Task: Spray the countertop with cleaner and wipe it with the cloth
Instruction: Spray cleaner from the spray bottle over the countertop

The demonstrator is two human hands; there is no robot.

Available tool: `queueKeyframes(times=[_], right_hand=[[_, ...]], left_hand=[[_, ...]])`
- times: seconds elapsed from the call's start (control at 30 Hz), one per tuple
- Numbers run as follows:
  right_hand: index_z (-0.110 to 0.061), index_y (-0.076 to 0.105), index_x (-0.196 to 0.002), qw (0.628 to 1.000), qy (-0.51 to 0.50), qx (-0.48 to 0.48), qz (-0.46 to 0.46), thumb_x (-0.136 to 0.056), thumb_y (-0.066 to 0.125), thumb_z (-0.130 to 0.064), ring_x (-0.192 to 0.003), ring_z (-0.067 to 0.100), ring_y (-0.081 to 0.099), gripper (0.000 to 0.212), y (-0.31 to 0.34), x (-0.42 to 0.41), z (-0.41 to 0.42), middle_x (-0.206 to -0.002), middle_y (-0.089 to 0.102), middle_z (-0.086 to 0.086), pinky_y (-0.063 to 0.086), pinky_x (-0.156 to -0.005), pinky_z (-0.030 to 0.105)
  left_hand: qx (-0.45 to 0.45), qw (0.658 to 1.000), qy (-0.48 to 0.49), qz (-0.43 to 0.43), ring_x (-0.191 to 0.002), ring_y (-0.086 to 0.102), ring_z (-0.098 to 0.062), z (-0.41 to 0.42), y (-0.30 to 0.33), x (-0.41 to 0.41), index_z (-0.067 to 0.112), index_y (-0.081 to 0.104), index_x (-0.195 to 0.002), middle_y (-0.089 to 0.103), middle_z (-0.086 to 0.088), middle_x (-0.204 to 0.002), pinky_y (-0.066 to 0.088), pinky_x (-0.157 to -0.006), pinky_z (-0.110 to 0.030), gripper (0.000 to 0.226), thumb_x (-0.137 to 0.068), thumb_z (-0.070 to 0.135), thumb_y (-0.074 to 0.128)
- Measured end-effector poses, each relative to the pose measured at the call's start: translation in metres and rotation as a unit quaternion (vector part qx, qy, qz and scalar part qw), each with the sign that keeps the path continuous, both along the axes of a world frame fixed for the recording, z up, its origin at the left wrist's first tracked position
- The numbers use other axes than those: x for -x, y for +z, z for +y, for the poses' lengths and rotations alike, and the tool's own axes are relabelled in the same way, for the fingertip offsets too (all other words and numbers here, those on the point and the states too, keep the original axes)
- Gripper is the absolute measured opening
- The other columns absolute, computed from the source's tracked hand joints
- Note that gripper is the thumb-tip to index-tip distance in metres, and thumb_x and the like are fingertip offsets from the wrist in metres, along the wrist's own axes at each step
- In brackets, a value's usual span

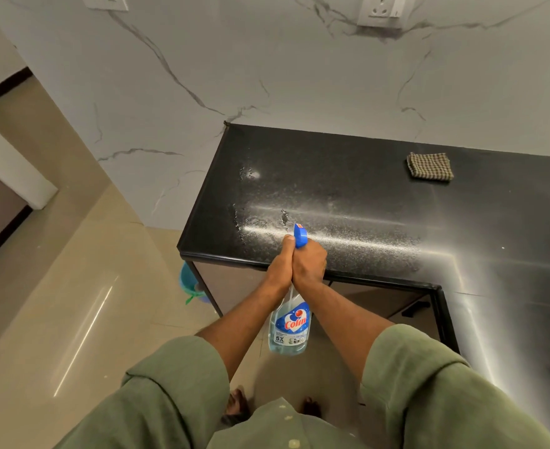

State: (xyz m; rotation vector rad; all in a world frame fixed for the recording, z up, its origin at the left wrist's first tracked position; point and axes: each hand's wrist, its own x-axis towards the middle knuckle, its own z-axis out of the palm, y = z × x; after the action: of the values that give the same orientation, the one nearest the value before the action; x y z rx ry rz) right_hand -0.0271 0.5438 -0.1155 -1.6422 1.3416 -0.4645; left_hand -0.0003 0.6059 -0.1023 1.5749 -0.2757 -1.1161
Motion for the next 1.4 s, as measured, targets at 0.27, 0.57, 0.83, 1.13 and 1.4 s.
queueKeyframes(times=[0.27, 0.57, 0.83, 1.13, 1.4], right_hand=[[-0.012, 0.059, -0.074, 0.997, -0.006, 0.061, -0.036, -0.098, 0.062, -0.023, -0.06, 0.016, 0.054, 0.028, 0.029, -0.003, -0.018, -0.069, 0.059, 0.007, 0.036, -0.051, 0.022], [-0.011, 0.056, -0.071, 0.995, 0.004, 0.1, 0.014, -0.102, 0.053, -0.023, -0.053, 0.009, 0.047, 0.034, 0.071, -0.017, -0.046, -0.062, 0.051, -0.001, 0.031, -0.046, 0.022], [-0.012, 0.058, -0.075, 0.994, -0.005, 0.107, -0.021, -0.1, 0.057, -0.025, -0.055, 0.008, 0.048, 0.028, 0.07, -0.014, -0.051, -0.067, 0.056, 0.0, 0.031, -0.047, 0.019], [-0.011, 0.059, -0.083, 0.989, -0.044, 0.14, -0.034, -0.102, 0.056, -0.026, -0.056, 0.01, 0.049, 0.024, 0.093, 0.002, -0.079, -0.066, 0.053, 0.0, 0.032, -0.05, 0.018], [-0.012, 0.058, -0.083, 0.985, -0.056, 0.161, -0.018, -0.103, 0.055, -0.028, -0.056, 0.009, 0.048, 0.025, 0.097, 0.02, -0.092, -0.066, 0.053, 0.0, 0.035, -0.052, 0.02]], left_hand=[[0.047, 0.999, -0.01, -0.024, -0.106, 0.072, -0.021, -0.018, 0.023, -0.003, 0.029, 0.072, -0.101, 0.075, -0.008, -0.109, 0.055, -0.102, -0.045, 0.056, -0.105, 0.062, 0.027], [0.087, 0.995, -0.006, -0.04, -0.097, 0.072, -0.017, -0.043, 0.058, -0.018, 0.023, 0.072, -0.095, 0.075, -0.007, -0.102, 0.057, -0.096, -0.04, 0.058, -0.107, 0.057, 0.027], [0.075, 0.996, -0.011, -0.049, -0.101, 0.074, -0.023, -0.049, 0.059, -0.015, 0.022, 0.076, -0.1, 0.078, -0.011, -0.104, 0.057, -0.099, -0.051, 0.074, -0.091, 0.077, 0.029], [0.106, 0.991, -0.048, -0.069, -0.107, 0.072, -0.028, -0.075, 0.088, -0.001, 0.021, 0.07, -0.108, 0.073, -0.016, -0.111, 0.058, -0.098, -0.05, 0.064, -0.105, 0.064, 0.023], [0.113, 0.989, -0.07, -0.06, -0.108, 0.071, -0.029, -0.09, 0.089, 0.014, 0.025, 0.071, -0.103, 0.074, -0.015, -0.111, 0.057, -0.099, -0.053, 0.064, -0.103, 0.067, 0.023]])
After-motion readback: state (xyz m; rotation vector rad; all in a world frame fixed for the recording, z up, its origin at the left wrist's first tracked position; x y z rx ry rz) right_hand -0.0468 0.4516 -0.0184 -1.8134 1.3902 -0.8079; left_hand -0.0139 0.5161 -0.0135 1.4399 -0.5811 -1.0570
